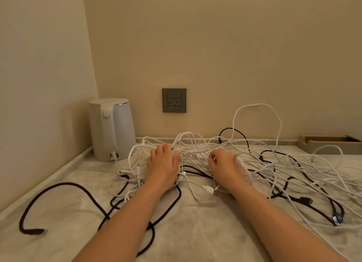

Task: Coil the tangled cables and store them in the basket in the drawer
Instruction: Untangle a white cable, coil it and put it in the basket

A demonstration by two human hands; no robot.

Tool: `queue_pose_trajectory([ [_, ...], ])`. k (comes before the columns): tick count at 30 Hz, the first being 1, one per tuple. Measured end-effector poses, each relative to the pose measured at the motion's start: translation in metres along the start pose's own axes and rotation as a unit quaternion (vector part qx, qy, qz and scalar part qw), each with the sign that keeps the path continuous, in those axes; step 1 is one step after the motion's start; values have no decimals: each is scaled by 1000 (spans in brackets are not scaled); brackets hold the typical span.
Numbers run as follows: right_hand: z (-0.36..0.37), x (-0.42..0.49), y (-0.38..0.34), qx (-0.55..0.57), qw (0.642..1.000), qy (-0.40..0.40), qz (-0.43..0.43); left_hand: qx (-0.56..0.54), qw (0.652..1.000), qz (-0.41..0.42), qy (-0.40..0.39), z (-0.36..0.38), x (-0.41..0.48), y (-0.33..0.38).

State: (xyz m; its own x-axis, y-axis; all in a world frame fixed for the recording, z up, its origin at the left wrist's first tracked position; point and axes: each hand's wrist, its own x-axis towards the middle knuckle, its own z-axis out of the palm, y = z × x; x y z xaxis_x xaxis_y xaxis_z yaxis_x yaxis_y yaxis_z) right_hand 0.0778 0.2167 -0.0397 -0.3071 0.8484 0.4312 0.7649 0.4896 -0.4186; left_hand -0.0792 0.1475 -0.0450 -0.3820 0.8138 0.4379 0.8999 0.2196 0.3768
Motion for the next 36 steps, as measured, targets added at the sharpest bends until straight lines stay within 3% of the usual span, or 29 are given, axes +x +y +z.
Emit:
queue_pose_trajectory([
  [5, -20, 7, 8, 293, 956, 22, 20, -7, 1000, 24, 15, -16, -2, 1],
  [11, -42, 3, 0, 418, 896, 143, -47, -56, 995, -18, 75, -39, -18, 9],
  [15, -59, -1, -8, 517, 839, 163, -52, -78, 992, -7, 98, -51, -26, 20],
  [22, -63, -3, -8, 549, 821, 154, -31, -166, 980, 28, 109, -74, -29, 42],
  [25, -75, -3, -9, 604, 782, 148, -25, -213, 972, 42, 89, -81, -22, 57],
  [28, -86, -6, -10, 655, 745, 119, -39, -184, 978, 67, 67, -80, 0, 73],
  [30, -86, -6, -10, 653, 749, 102, -47, -190, 979, 71, -9, -78, 16, 84],
  [33, -82, -5, -6, 637, 764, 98, -32, -294, 945, 77, -120, -69, 26, 95],
  [36, -81, -3, 0, 620, 778, 104, -3, -416, 900, 82, -105, -62, 23, 93],
])
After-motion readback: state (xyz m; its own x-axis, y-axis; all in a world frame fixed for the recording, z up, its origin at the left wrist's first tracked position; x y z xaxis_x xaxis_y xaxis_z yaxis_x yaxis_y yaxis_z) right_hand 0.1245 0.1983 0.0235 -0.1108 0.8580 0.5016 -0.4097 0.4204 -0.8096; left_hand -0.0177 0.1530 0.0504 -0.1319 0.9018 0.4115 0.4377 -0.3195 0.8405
